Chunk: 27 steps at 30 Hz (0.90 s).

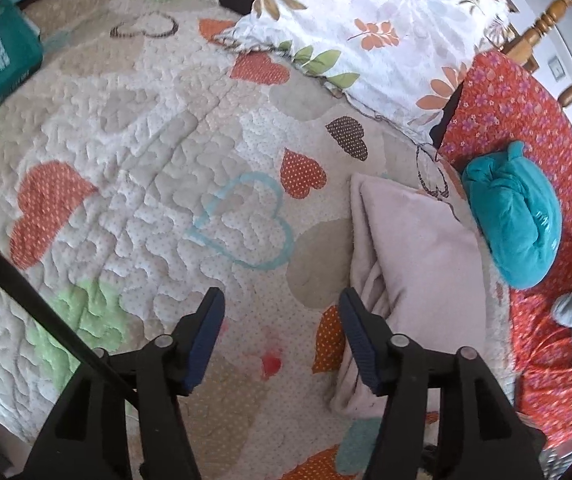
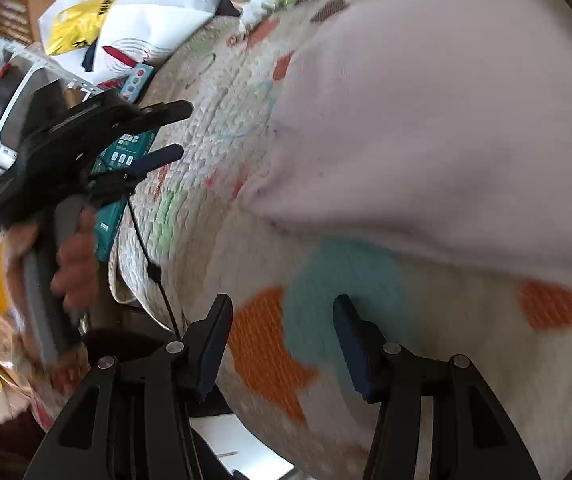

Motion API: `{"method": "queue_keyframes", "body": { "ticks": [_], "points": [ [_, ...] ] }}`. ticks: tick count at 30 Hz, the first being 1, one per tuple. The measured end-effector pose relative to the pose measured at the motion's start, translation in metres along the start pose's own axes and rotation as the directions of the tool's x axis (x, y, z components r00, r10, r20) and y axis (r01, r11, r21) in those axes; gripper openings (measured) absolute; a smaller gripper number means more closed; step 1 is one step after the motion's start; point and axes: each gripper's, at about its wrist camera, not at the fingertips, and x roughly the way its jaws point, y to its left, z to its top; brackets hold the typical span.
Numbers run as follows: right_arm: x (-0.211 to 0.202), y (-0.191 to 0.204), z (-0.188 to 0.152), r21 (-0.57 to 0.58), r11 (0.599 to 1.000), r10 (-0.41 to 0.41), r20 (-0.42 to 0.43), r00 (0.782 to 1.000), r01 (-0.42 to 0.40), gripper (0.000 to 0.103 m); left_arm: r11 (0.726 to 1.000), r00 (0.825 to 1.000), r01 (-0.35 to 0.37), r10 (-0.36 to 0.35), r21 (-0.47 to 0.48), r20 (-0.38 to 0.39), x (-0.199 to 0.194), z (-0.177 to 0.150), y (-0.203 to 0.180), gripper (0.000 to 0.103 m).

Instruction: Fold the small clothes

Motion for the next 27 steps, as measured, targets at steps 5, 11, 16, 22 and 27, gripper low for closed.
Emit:
{"method": "queue_keyframes", "body": {
  "ticks": [5, 11, 16, 22, 27],
  "points": [
    [-0.075, -0.039, 0.012, 0.109, 0.994, -0.054, 0.245, 0.968, 0.028, 0.057, 0.998, 0.999, -0.029, 0.028, 0.055, 0.026, 0.0, -0.005, -0.012, 0.063],
    [-0.074, -0.108, 0.017, 0.293, 0.953, -0.009, 0.277, 0.961, -0.075, 0.057, 0.992, 0.997, -0.071, 0.071, 0.101, 0.006, 0.015, -0.02, -0.021, 0.063],
    [-0.068, -0.118, -0.009, 0.324, 0.935, 0.07, 0.236, 0.969, -0.146, 0.055, 0.985, 0.995, -0.1, 0.099, 0.137, 0.016, 0.018, -0.039, -0.027, 0.063],
    [-0.096, -0.097, -0.022, 0.234, 0.964, -0.187, 0.254, 0.949, 0.128, 0.06, 0.97, 0.989, -0.14, 0.127, 0.197, 0.08, 0.011, -0.092, -0.041, 0.071],
    [-0.111, -0.096, -0.025, 0.22, 0.922, -0.368, 0.256, 0.894, 0.317, 0.065, 0.952, 0.983, -0.182, 0.175, 0.247, 0.052, 0.023, -0.14, -0.05, 0.071]
  ]
}}
